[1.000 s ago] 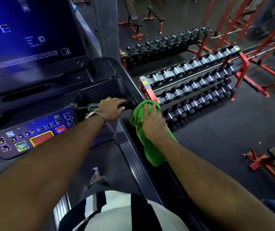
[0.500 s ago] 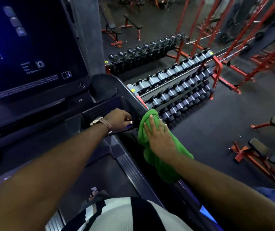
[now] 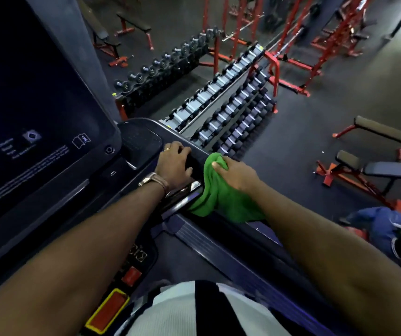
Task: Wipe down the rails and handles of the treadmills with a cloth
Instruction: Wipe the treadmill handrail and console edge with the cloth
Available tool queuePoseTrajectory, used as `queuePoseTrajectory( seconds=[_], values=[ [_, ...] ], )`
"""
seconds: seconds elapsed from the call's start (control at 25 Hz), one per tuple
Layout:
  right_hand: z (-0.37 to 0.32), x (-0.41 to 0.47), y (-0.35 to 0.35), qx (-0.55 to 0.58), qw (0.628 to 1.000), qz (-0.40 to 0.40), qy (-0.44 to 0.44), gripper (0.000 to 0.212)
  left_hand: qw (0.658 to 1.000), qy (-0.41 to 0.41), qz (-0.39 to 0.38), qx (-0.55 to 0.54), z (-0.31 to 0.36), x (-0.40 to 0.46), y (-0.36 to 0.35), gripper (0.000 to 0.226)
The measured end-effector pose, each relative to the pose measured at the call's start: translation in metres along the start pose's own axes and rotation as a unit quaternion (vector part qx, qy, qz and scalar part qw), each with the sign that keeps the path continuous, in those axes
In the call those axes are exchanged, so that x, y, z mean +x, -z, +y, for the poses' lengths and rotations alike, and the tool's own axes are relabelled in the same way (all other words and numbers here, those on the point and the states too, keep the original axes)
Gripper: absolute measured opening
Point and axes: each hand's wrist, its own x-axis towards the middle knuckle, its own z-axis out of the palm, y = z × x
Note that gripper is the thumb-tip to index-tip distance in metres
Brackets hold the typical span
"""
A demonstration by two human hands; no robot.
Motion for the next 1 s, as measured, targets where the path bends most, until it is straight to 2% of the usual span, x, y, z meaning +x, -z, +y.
queuePoseTrajectory(
  seconds=[0.12, 0.16, 0.28, 0.32, 0.4, 0.48, 0.6, 0.68, 0.76, 0.8, 0.92, 1.0],
  values=[
    [0.004, -0.013, -0.012, -0.091, 0.989, 0.052, 0.101, 0.066, 1.0, -0.012, -0.021, 0.014, -0.007, 0.002, 0.0, 0.06],
    [0.005, -0.014, -0.013, -0.095, 0.99, 0.045, 0.09, 0.066, 0.999, -0.015, -0.024, 0.015, -0.009, 0.003, -0.001, 0.061],
    [-0.014, 0.004, -0.01, -0.035, 0.999, 0.032, -0.018, 0.069, 0.999, -0.025, -0.03, 0.03, -0.016, 0.003, -0.001, 0.064],
    [-0.021, 0.007, -0.012, -0.05, 0.998, 0.04, -0.013, 0.068, 0.999, -0.028, -0.03, 0.029, -0.02, 0.003, -0.001, 0.066],
    [-0.02, 0.0, -0.018, -0.092, 0.99, 0.07, 0.075, 0.06, 0.998, -0.042, -0.037, 0.021, -0.026, 0.002, -0.001, 0.07],
    [-0.004, -0.005, -0.019, -0.108, 0.982, 0.055, 0.143, 0.058, 0.997, -0.057, -0.043, 0.012, -0.034, -0.001, -0.001, 0.075],
    [-0.025, 0.008, -0.018, -0.11, 0.988, 0.054, 0.091, 0.059, 0.997, -0.06, -0.047, 0.019, -0.039, -0.003, 0.002, 0.078],
    [-0.039, 0.008, -0.027, -0.152, 0.974, 0.082, 0.148, 0.057, 0.997, -0.042, -0.049, 0.03, -0.039, -0.007, 0.003, 0.076],
    [-0.023, 0.008, -0.025, -0.165, 0.954, 0.063, 0.241, 0.056, 0.997, -0.037, -0.06, 0.04, -0.04, -0.012, 0.005, 0.071],
    [-0.018, 0.012, -0.02, -0.171, 0.95, 0.05, 0.258, 0.055, 0.996, -0.035, -0.063, 0.042, -0.042, -0.015, 0.007, 0.068],
    [-0.037, 0.029, -0.018, -0.138, 0.966, 0.052, 0.211, 0.057, 0.996, -0.033, -0.068, 0.036, -0.045, -0.022, 0.011, 0.06],
    [-0.04, 0.034, -0.02, -0.162, 0.95, 0.054, 0.26, 0.056, 0.998, -0.022, -0.054, 0.022, -0.042, -0.026, 0.014, 0.057]
  ],
)
